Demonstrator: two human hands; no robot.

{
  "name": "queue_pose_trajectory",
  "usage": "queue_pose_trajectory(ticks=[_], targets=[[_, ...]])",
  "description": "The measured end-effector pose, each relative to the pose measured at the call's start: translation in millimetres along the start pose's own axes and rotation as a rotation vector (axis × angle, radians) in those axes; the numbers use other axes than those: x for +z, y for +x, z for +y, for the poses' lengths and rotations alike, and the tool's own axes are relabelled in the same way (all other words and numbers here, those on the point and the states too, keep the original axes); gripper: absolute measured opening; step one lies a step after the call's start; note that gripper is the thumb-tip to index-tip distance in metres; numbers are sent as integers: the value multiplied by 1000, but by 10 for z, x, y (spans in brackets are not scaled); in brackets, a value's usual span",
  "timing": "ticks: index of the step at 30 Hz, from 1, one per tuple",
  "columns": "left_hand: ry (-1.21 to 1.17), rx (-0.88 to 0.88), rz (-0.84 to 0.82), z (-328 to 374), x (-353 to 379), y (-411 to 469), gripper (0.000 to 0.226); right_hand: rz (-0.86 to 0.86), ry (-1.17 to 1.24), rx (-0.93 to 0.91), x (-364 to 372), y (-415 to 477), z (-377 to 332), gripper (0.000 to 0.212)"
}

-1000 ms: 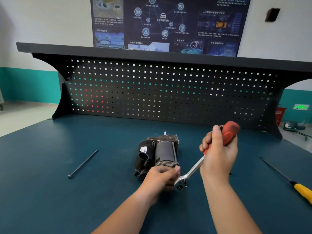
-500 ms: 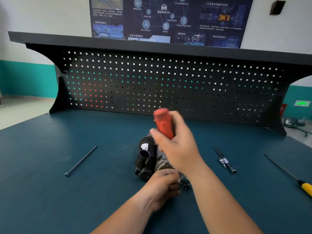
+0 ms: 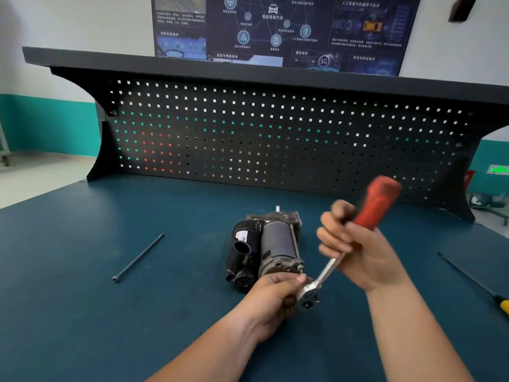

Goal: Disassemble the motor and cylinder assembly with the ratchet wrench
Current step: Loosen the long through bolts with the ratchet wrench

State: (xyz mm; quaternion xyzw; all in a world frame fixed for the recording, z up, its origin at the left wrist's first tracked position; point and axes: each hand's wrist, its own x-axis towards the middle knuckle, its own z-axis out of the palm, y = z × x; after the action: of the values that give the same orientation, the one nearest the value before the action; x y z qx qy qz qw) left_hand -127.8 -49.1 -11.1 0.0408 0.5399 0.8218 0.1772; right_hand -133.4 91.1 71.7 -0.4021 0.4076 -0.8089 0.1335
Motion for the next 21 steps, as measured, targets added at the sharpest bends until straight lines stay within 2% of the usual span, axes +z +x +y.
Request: queue_pose_trajectory(ticks=[2, 6, 11, 12, 14, 16, 18, 19, 21], targets=[[-4, -3, -29, -4, 0, -2, 26, -98, 147, 55, -129, -138, -67, 20], [9, -6, -68, 7, -8, -26, 19, -50, 67, 80, -326, -320, -79, 33], [53, -58, -112, 22, -74, 1, 30, -56, 120, 37, -180, -194, -81, 20], [65, -62, -112, 26, -72, -1, 26, -32, 130, 12, -110, -131, -35, 20], [93, -68, -116, 24, -65, -2, 13, 169, 39, -64, 57, -40, 51, 29], [112, -79, -131, 16, -73, 3, 20, 353, -131, -172, 236, 12, 147, 40], [115, -68, -146, -5, -76, 17, 21, 436, -258, -223, 356, 40, 248, 48], [105, -64, -148, -8, -76, 19, 18, 469, -321, -234, 384, 38, 291, 47], [103, -53, -140, -27, -73, 36, 14, 490, -466, -267, 421, 25, 383, 26]])
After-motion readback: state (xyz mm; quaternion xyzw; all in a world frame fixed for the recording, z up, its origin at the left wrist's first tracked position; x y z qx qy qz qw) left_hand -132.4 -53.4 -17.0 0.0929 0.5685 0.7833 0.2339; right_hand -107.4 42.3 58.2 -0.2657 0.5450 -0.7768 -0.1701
